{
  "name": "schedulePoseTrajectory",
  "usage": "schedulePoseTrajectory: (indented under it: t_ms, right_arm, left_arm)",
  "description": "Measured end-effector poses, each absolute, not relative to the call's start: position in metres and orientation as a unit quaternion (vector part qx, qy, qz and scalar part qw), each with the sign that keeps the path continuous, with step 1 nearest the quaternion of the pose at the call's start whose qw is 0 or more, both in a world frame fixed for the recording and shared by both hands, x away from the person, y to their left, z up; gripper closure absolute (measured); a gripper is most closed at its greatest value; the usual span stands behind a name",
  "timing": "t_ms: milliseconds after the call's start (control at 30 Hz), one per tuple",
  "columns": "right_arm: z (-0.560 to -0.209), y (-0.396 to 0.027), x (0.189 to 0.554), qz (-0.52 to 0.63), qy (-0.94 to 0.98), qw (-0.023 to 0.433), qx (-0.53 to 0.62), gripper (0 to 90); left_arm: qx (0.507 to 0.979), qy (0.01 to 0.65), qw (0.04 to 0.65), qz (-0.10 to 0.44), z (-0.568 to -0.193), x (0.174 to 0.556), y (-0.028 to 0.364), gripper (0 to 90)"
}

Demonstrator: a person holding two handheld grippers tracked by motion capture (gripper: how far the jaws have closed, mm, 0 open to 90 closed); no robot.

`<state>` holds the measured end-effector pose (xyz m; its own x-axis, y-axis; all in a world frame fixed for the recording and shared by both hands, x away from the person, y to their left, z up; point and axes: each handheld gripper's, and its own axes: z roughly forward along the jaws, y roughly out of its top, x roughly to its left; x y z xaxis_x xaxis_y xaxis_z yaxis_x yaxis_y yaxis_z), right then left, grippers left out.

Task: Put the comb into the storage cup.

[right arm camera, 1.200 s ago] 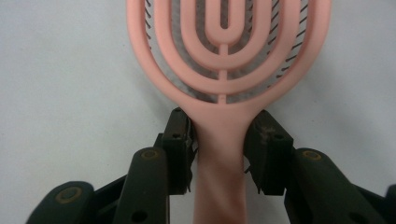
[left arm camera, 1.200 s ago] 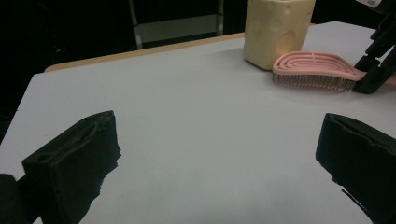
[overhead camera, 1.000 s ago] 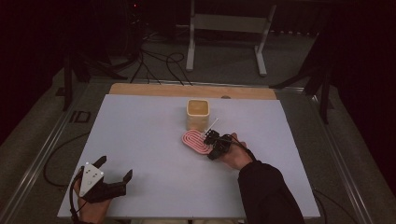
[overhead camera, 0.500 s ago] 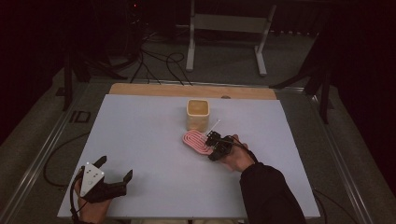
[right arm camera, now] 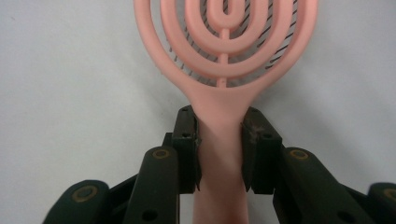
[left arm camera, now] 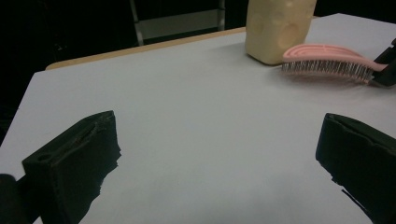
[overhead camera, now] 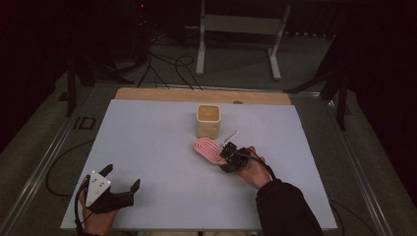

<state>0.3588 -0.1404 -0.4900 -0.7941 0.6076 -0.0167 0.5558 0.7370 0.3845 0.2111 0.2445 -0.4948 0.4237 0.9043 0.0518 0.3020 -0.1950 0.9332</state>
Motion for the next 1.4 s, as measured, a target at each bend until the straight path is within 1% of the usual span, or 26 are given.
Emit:
schedulePoseTrajectory:
  t_ms: [233, 400, 667, 933, 1200, 1400]
  right_arm:
    - [-0.481, -0.148, 0.350, 0.227, 0.914, 0.088, 0.324, 70.0]
    - [-0.475, -0.159, 0.342, 0.256, 0.899, 0.108, 0.338, 69.9]
    - [-0.472, -0.171, 0.328, 0.290, 0.882, 0.129, 0.348, 70.0]
    - [-0.474, -0.183, 0.325, 0.323, 0.863, 0.125, 0.367, 70.0]
    - [-0.470, -0.190, 0.321, 0.350, 0.852, 0.135, 0.366, 70.2]
    - [-0.466, -0.194, 0.320, 0.364, 0.844, 0.135, 0.369, 70.5]
  left_arm:
    - [0.703, 0.430, 0.465, 0.323, -0.495, 0.211, 0.244, 0.1]
    - [0.704, 0.430, 0.464, 0.322, -0.496, 0.212, 0.244, 0.1]
    - [0.706, 0.431, 0.459, 0.323, -0.496, 0.212, 0.243, 0.1]
    - [0.708, 0.433, 0.456, 0.322, -0.498, 0.212, 0.242, 0.1]
    - [0.713, 0.435, 0.448, 0.319, -0.499, 0.212, 0.240, 0.1]
    - [0.708, 0.442, 0.457, 0.309, -0.495, 0.212, 0.239, 0.1]
